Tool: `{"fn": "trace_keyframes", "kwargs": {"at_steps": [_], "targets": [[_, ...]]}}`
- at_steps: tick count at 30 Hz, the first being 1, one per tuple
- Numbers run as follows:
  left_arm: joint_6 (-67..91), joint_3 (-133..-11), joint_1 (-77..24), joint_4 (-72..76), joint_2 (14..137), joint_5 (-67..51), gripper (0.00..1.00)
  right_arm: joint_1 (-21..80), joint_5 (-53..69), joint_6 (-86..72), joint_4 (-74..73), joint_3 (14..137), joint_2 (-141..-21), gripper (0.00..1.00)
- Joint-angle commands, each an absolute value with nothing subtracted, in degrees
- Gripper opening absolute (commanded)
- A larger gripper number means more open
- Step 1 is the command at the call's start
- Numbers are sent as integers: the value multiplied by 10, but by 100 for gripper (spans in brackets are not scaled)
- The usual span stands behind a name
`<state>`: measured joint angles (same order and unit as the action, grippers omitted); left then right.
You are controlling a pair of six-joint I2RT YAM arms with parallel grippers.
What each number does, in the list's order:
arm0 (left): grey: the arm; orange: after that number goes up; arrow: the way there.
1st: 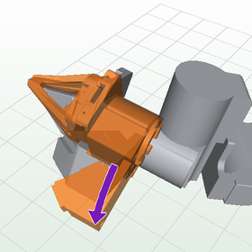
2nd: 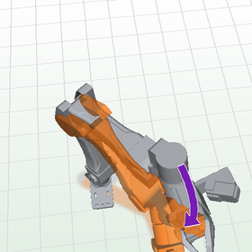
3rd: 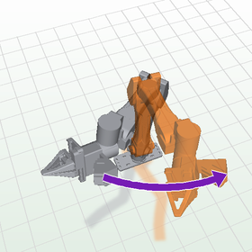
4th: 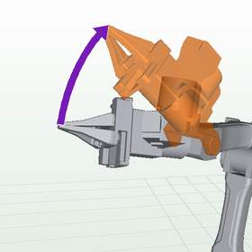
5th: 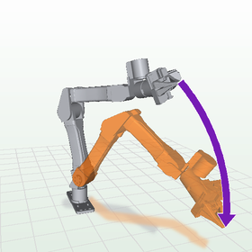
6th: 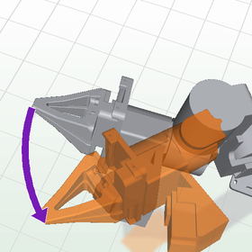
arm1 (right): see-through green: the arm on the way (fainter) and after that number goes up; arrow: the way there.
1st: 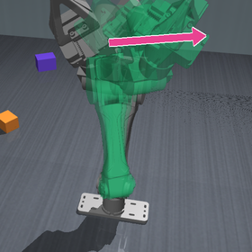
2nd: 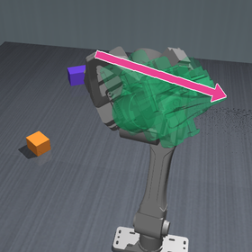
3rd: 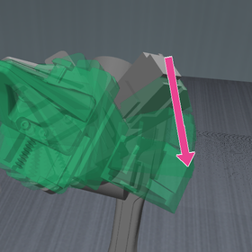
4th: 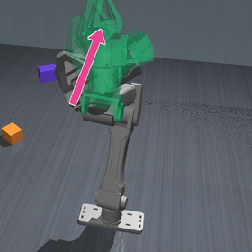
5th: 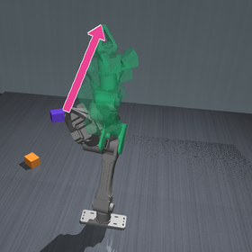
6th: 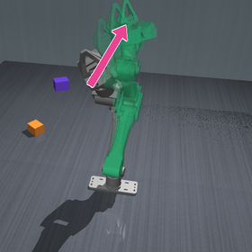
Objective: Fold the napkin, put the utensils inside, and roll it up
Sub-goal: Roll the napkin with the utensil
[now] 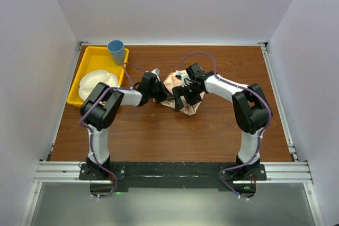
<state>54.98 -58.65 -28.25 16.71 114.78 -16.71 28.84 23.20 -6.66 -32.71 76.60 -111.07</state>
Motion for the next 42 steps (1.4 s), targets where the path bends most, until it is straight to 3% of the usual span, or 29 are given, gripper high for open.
{"fn": "trace_keyframes", "kwargs": {"at_steps": [1, 7, 8, 12, 13, 14, 18, 22, 24, 25, 28, 34, 39, 41, 42], "targets": [[489, -565, -275, 26, 1209, -73, 0, 331, 67, 28, -347, 734, -1056, 90], [478, -582, -275, 10, 1206, -75, 0, 358, -39, 64, -320, 715, -1047, 82], [476, -584, -275, 6, 1205, -75, 0, 358, -43, 62, -315, 715, -1047, 74], [465, -600, -275, 1, 1203, -74, 0, 358, -34, 59, -315, 731, -1072, 58], [457, -602, -275, 1, 1203, -76, 0, 357, -33, 56, -318, 740, -1077, 48], [454, -606, -275, -21, 1201, -78, 0, 358, -30, 55, -318, 742, -1078, 43], [431, -627, -275, -35, 1194, -82, 0, 355, -4, 39, -321, 759, -1070, 38], [417, -644, -275, -44, 1197, -93, 0, 328, 55, 29, -345, 781, -1082, 21], [407, -655, -275, -53, 1199, -96, 0, 319, 87, 24, -351, 786, -1088, 24], [404, -658, -275, -57, 1201, -98, 0, 309, 95, 21, -353, 785, -1090, 34], [398, -664, -275, -65, 1201, -99, 0, 287, 131, 15, -352, 783, -1099, 37], [388, -678, -275, -82, 1199, -106, 0, 260, 181, 4, -357, 798, -1136, 10], [340, -711, -274, -100, 1161, -111, 0, 233, 222, -52, -336, 783, -1163, 5], [328, -724, -274, -112, 1132, -115, 9, 225, 227, -60, -342, 789, -1183, 5], [320, -727, -273, -117, 1122, -118, 23, 222, 232, -64, -343, 795, -1190, 6]]}}
